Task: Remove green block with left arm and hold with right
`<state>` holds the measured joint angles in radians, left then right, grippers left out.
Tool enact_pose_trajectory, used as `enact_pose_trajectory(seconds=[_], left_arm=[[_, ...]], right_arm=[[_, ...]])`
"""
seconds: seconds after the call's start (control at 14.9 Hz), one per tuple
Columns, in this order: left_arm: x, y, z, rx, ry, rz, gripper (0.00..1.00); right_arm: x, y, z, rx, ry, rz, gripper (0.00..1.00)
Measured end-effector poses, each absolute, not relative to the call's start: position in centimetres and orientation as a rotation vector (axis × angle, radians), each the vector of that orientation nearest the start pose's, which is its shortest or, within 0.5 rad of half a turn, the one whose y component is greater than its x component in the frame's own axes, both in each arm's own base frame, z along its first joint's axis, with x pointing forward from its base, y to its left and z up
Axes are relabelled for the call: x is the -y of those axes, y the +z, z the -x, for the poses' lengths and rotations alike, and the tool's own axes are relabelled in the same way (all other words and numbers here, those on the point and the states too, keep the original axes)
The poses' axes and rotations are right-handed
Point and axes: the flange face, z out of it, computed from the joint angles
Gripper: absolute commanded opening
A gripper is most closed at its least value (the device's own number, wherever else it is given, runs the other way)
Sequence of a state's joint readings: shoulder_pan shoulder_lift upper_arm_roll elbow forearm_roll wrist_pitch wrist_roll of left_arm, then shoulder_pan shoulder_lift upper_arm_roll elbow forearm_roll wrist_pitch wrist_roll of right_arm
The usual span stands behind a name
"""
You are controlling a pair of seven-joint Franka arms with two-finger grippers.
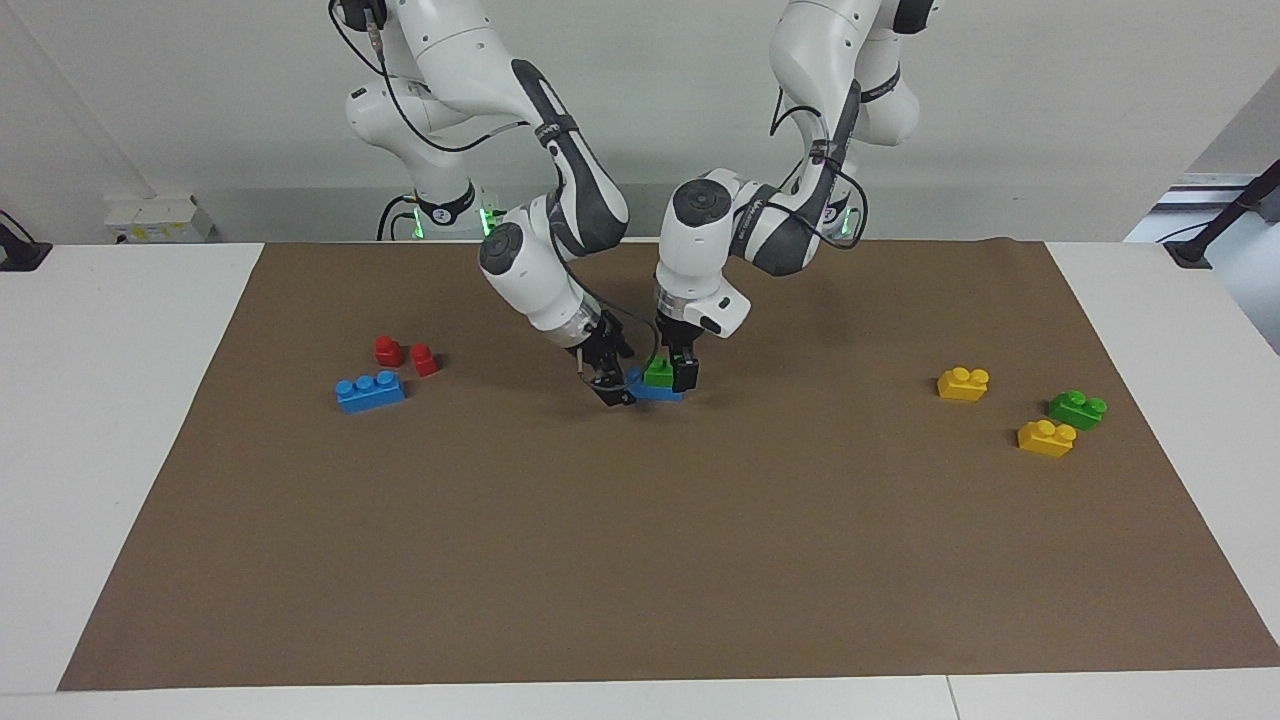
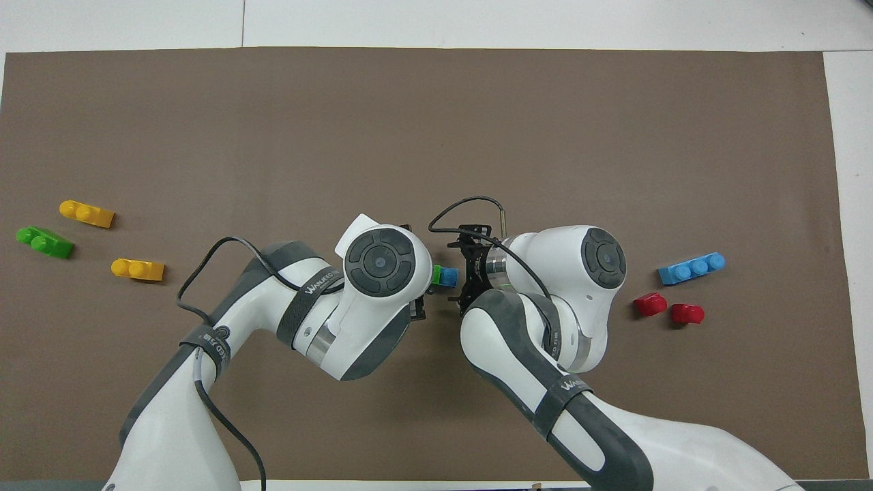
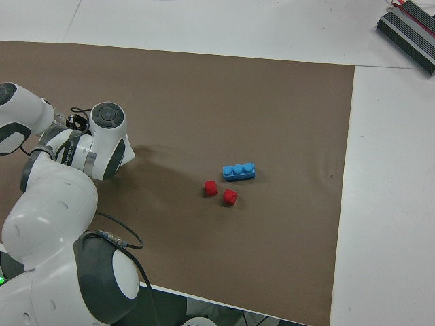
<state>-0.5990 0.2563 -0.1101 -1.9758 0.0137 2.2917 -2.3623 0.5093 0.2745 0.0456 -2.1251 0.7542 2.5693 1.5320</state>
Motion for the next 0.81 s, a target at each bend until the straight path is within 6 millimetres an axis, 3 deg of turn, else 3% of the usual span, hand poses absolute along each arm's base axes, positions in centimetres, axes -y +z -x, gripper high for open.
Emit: enact_pose_trajectory(seconds=[0.34, 0.67, 0.81], left_arm=[[39.39, 34.56, -46.35, -2.263, -0.023, -2.086, 1.00], [39.39, 34.53, -46.36, -2.263, -0.022, -2.085, 1.00], [39.40, 34.48, -46.36, -2.264, -0.022, -2.085, 1.00]], right_arm=[[-30.97, 28.41, -49.88, -1.962, 0.468, 1.910, 0.81], [-30.66, 28.33, -50.14, -1.982, 0.467, 1.867, 0.42], [-30.51, 28.32, -50.23, -1.986, 0.466, 1.862, 0.16]])
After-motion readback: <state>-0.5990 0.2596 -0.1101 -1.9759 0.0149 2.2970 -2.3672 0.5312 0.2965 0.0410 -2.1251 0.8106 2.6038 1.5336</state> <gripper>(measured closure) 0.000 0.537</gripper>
